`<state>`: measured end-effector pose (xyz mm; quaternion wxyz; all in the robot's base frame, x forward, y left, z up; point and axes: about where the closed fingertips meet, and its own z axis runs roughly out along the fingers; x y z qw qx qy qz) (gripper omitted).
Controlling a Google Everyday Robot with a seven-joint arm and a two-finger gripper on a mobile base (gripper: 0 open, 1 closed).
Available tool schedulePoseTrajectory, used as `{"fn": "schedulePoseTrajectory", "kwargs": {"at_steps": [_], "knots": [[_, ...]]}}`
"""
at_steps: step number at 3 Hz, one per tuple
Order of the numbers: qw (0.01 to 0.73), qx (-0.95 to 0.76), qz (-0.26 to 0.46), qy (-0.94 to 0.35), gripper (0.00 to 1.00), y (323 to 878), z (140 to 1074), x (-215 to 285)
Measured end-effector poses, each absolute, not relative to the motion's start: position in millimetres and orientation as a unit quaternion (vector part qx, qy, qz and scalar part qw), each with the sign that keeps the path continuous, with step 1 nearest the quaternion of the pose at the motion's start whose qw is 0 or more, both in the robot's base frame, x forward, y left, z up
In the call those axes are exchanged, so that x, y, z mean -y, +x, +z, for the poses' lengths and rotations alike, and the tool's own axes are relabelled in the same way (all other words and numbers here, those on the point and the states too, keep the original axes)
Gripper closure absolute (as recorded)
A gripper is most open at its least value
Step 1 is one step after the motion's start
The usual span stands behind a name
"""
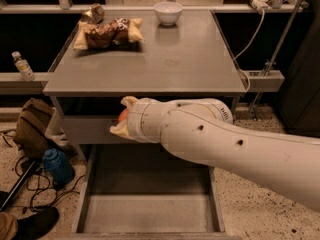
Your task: Pick apple from middle drawer and place on counter
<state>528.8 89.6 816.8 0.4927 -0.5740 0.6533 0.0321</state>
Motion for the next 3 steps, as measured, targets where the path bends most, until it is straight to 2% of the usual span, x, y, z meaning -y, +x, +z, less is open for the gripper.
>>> {"fn": "schedulePoseTrajectory", "kwargs": {"at_steps": [1, 3], "knots": [[0.501, -0.645, 0.01, -0.577, 1.0, 542.5, 837.1, -80.2], [0.507, -0.62, -0.092, -0.592, 1.0, 610.1, 911.5, -28.2]]}}
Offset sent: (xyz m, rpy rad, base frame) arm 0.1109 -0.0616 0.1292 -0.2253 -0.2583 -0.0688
